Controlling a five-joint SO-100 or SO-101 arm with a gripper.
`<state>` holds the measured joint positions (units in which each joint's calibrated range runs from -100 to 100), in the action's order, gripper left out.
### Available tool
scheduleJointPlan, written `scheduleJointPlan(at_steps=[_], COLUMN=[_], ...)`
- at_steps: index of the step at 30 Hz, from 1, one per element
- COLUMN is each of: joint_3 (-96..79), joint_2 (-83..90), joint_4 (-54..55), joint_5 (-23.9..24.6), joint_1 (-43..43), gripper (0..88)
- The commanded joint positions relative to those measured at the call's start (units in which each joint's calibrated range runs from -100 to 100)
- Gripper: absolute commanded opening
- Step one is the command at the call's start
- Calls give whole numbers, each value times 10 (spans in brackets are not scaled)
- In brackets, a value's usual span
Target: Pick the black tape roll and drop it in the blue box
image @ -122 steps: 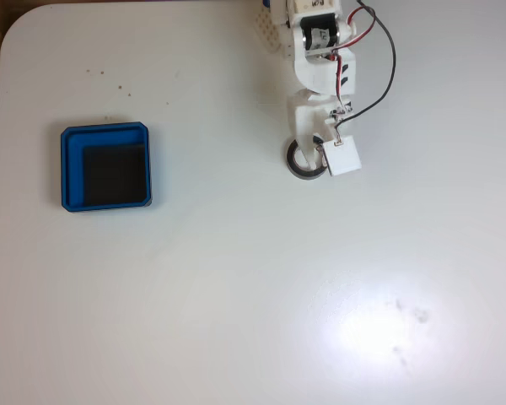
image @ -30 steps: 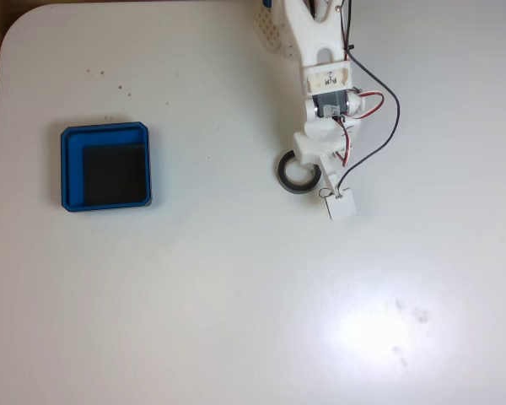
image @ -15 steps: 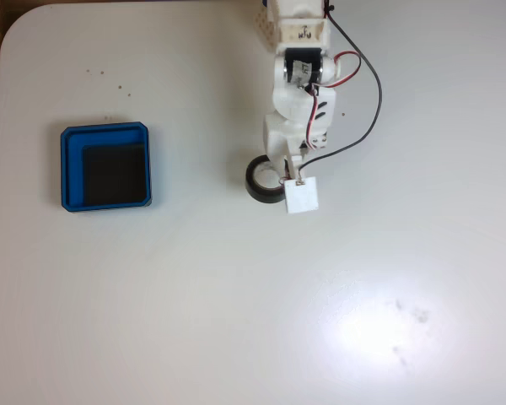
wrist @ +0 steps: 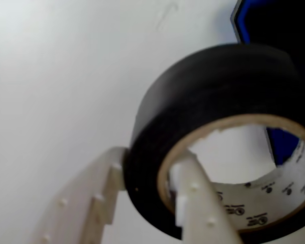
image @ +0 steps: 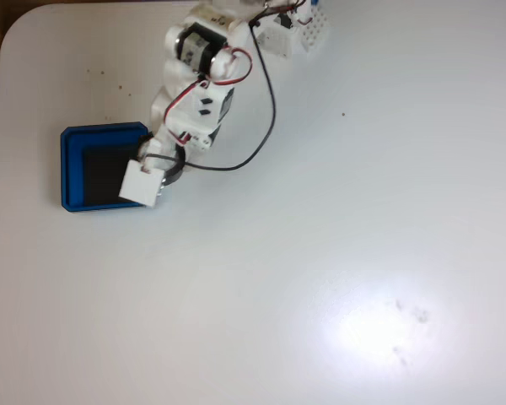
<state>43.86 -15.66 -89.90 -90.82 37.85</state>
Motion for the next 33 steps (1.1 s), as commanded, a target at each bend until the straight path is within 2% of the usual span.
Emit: scheduleJointPlan(at_steps=[1,16,33], joint_3=[148,260,275], joint_2=[-79,-230,-268], joint_4=[-4,-4,-5], joint_5=[-2,-2,-2], joint_1=[41,158,171], gripper=[6,6,6])
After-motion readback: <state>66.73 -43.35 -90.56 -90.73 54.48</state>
